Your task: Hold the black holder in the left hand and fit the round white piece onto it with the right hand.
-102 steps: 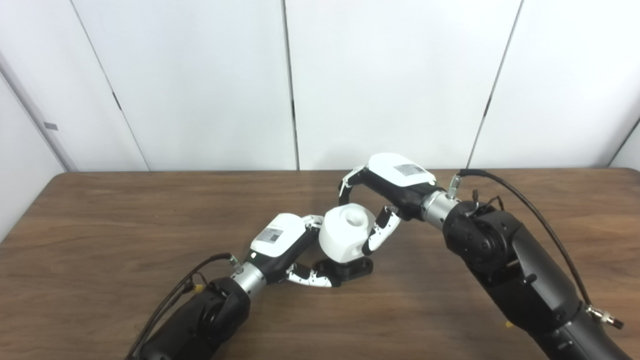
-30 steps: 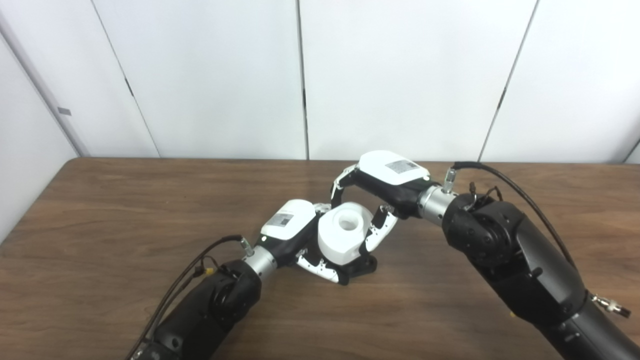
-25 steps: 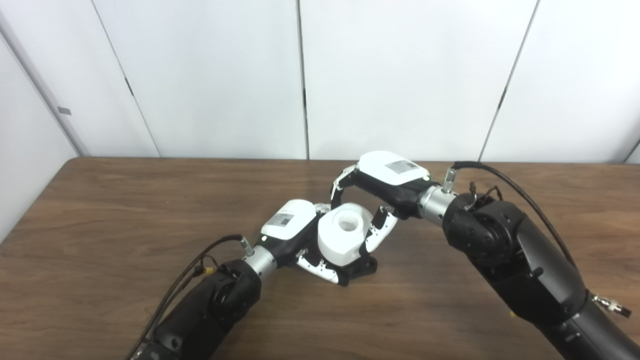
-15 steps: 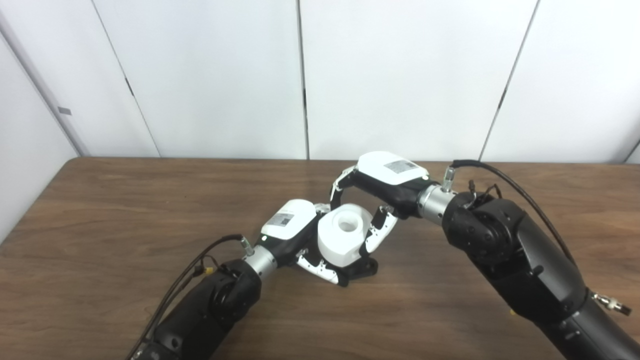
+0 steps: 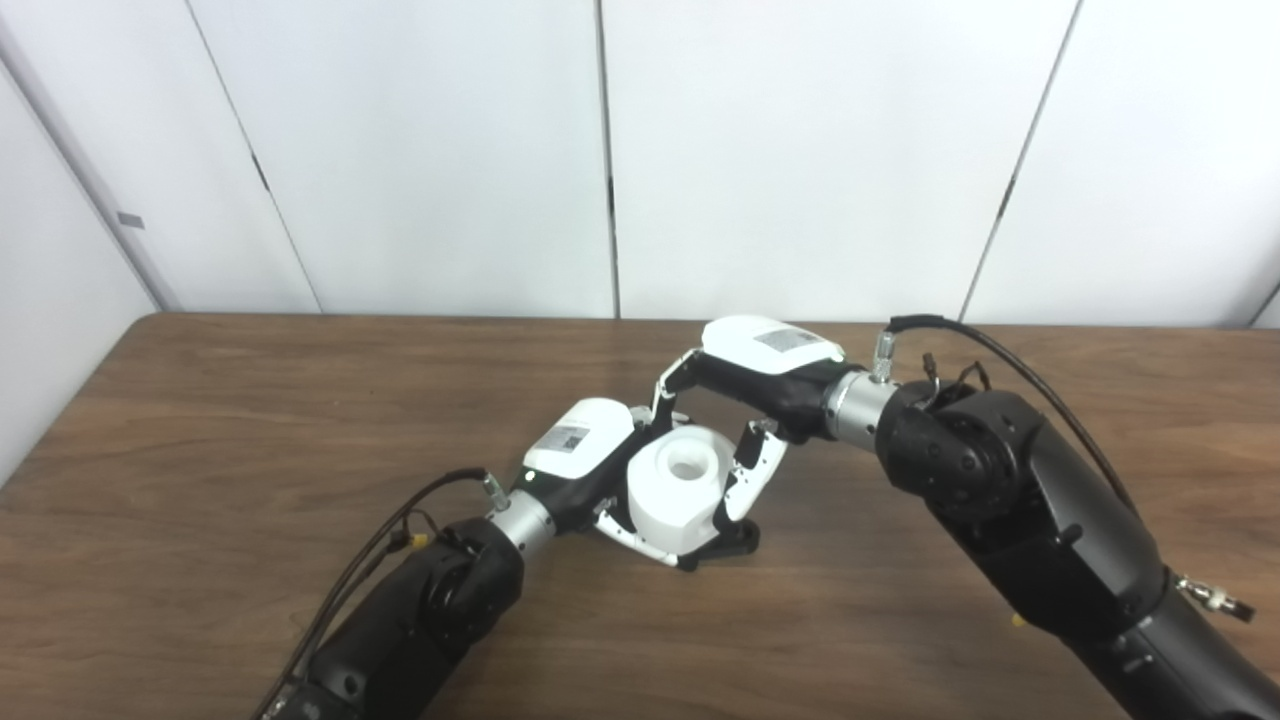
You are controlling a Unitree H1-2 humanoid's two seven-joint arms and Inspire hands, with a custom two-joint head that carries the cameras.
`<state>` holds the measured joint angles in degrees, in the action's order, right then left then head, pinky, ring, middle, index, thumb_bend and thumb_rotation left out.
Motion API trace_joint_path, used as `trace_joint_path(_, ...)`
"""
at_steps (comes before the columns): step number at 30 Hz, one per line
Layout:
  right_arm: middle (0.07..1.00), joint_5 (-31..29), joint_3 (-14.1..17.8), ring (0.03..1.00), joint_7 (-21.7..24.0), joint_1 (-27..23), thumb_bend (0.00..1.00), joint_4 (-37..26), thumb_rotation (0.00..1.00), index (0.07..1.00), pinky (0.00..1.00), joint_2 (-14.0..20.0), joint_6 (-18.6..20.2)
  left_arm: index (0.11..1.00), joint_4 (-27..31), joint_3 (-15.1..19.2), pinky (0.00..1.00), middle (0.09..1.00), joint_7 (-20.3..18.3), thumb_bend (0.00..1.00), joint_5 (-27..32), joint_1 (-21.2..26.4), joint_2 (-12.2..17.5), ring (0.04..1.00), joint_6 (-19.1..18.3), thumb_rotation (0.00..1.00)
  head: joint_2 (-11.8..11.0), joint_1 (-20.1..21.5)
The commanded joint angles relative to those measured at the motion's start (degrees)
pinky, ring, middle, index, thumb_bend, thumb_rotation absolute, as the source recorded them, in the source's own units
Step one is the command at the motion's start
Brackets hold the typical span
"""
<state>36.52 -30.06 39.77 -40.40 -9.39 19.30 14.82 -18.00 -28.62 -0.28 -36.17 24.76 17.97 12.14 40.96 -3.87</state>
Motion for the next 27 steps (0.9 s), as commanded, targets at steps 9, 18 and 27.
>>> trace_joint_path(9,0.747,0.2,0.4,0.828,2.3,-1.3,0.52,-0.4,0.13,0.481,0.85,1.0,0.0,0.614,-2.8,-1.9,0.68,0.815,-5.4,1.00,-1.2,-2.3,0.5,0.821,-1.7,0.25,0.1,0.0)
trace_joint_path(18,0.747,-0.5,1.7,0.838,1.7,-1.7,0.52,-0.4,0.13,0.481,0.84,1.3,-0.5,0.617,-2.6,-1.8,0.68,0.821,-6.3,1.00,-0.6,-2.3,0.8,0.830,-1.9,0.25,0.2,0.6)
trace_joint_path(27,0.749,-1.4,4.3,0.845,1.1,-2.0,0.52,-1.6,0.13,0.481,0.82,2.4,-0.2,0.617,-2.5,-1.9,0.68,0.814,-5.9,1.00,-0.6,-2.4,1.0,0.827,-1.7,0.23,0.3,0.5)
